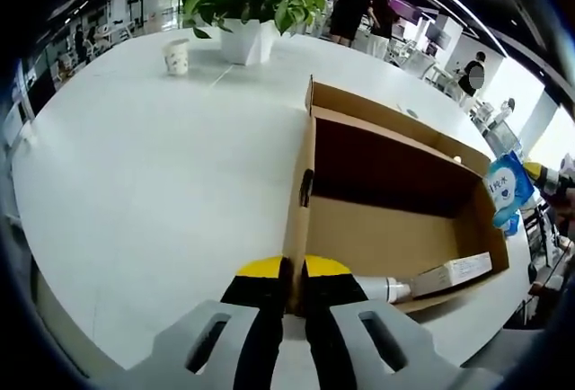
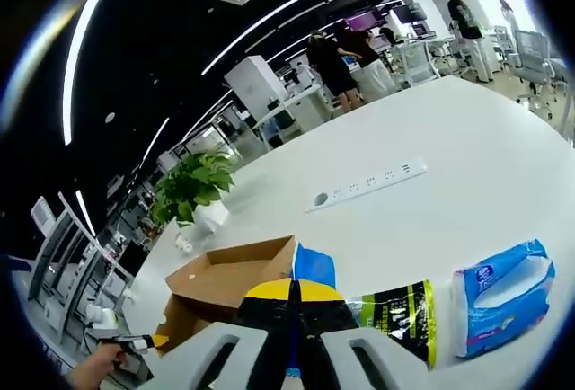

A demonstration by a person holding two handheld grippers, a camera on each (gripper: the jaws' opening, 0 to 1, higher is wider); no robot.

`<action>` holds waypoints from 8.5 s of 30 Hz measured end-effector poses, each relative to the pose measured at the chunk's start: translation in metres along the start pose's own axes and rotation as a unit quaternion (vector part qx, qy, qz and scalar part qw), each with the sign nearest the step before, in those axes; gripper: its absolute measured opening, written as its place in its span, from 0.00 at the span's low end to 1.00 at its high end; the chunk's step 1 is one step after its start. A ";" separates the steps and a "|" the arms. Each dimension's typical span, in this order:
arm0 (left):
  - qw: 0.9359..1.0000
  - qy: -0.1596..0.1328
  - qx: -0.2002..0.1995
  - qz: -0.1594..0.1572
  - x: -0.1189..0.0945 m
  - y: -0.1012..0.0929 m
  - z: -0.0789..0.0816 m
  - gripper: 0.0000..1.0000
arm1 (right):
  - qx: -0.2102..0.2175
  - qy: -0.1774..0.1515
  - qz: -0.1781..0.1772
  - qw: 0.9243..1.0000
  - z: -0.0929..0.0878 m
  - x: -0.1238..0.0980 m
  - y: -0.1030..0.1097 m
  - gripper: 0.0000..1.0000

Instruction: Operate the shoe box by opening the lid, removing the specified soft item, and placing it in the target area until the item is outside and the box remains undamaged.

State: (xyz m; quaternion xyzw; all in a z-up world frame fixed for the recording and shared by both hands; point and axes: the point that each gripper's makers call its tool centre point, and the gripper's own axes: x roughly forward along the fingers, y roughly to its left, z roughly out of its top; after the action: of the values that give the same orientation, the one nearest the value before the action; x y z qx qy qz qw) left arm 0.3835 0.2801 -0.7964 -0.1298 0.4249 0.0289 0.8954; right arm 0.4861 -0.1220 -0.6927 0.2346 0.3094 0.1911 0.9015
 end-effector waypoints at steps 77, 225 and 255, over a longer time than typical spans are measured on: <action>1.000 -0.003 0.004 -0.005 0.001 0.001 0.001 0.04 | -0.188 0.102 -0.149 0.965 -0.041 -0.001 -0.132 0.00; 1.000 0.006 0.021 -0.004 0.004 0.002 0.002 0.04 | -0.503 0.373 0.315 0.714 -0.199 0.071 0.112 0.42; 1.000 0.005 0.016 -0.007 -0.001 -0.003 0.000 0.04 | -0.530 0.367 0.301 0.702 -0.197 0.068 0.114 0.14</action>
State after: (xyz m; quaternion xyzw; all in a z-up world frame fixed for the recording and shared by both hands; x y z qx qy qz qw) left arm 0.3838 0.2774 -0.7949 -0.1183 0.4285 0.0149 0.8956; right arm 0.3857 0.0643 -0.8003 -0.2902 0.3766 0.6558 0.5864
